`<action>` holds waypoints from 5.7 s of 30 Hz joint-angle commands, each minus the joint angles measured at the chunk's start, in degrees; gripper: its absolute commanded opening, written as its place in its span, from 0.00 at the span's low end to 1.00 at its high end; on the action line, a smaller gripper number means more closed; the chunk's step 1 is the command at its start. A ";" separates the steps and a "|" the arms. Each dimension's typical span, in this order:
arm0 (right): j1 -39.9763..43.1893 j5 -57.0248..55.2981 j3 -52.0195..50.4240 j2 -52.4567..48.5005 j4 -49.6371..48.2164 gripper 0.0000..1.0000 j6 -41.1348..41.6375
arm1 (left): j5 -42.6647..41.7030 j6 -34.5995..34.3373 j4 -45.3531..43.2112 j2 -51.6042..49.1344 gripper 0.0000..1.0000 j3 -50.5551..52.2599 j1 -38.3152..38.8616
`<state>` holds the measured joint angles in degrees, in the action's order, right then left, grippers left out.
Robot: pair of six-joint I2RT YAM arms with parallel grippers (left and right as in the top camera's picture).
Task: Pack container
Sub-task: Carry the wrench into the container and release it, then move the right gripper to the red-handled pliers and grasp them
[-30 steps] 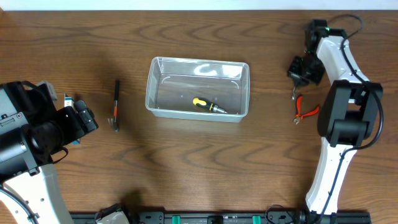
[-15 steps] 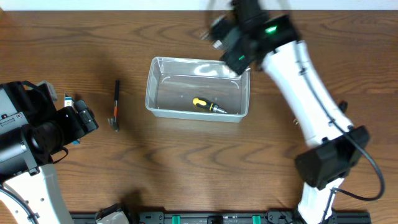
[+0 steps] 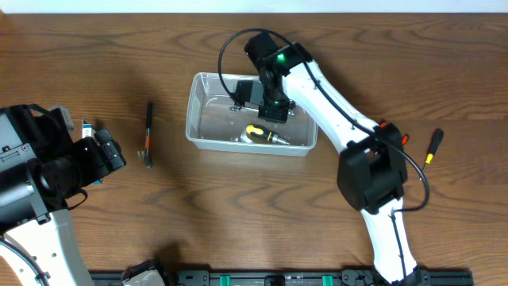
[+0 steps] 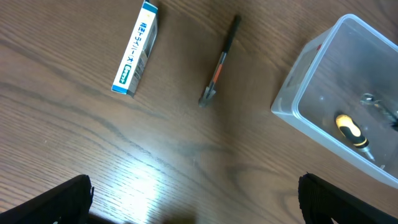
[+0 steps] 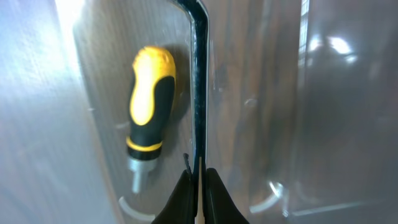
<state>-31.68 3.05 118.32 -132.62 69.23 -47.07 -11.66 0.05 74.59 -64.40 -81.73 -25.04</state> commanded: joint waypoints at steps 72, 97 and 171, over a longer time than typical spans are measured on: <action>41.83 -1.84 -57.48 46.36 -26.67 0.99 86.31 | -0.15 0.81 1.36 0.20 0.98 -0.79 -0.28; 41.83 -5.29 -59.67 31.10 -32.50 0.99 99.36 | -0.13 0.81 1.92 0.20 0.98 -0.79 -0.28; 41.88 -6.01 -59.67 26.40 -33.24 0.01 100.59 | -0.13 0.81 2.10 0.20 0.98 -0.79 -0.28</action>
<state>9.91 -4.36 59.18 -104.33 35.38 53.56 -11.66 0.05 76.51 -64.40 -81.76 -25.08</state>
